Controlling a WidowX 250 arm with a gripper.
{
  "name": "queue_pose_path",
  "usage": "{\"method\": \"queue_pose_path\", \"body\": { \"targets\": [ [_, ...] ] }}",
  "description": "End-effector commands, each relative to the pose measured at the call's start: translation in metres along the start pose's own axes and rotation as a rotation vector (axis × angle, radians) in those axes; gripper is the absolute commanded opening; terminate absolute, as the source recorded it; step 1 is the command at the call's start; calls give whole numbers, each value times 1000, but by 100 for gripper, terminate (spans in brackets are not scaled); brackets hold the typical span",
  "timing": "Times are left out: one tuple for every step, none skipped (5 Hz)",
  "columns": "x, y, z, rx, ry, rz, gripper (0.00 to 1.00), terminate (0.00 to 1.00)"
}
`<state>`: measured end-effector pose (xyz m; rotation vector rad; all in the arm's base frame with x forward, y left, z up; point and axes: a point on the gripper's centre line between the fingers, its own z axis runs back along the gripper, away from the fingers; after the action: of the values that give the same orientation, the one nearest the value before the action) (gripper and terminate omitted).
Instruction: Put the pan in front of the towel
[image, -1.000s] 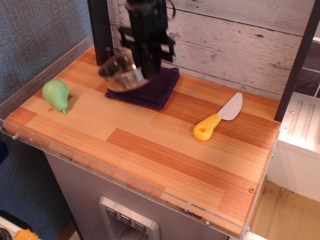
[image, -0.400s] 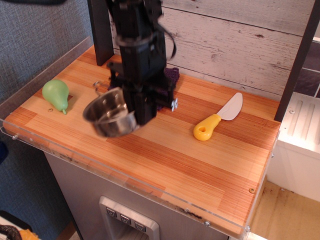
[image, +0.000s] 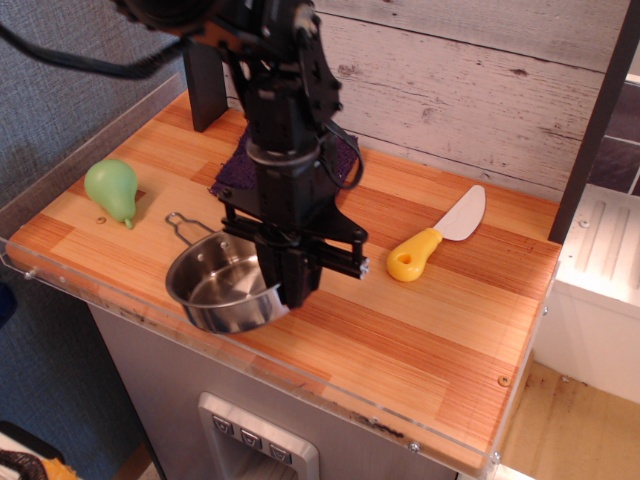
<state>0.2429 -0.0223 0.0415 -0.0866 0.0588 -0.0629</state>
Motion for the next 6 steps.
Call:
{"method": "queue_pose_path", "body": {
  "targets": [
    [-1,-10,-1,-59,-12,119,0,0],
    [2,-9,0,-78,-26,128,0,0],
    [9,-2,0,-110,-47,152,0,0],
    [20,10,5,-101,-100,174,0,0],
    [27,16,11,-94,-131,165,0,0],
    [24,12,15,-66,-105,124,100,0]
  ]
}}
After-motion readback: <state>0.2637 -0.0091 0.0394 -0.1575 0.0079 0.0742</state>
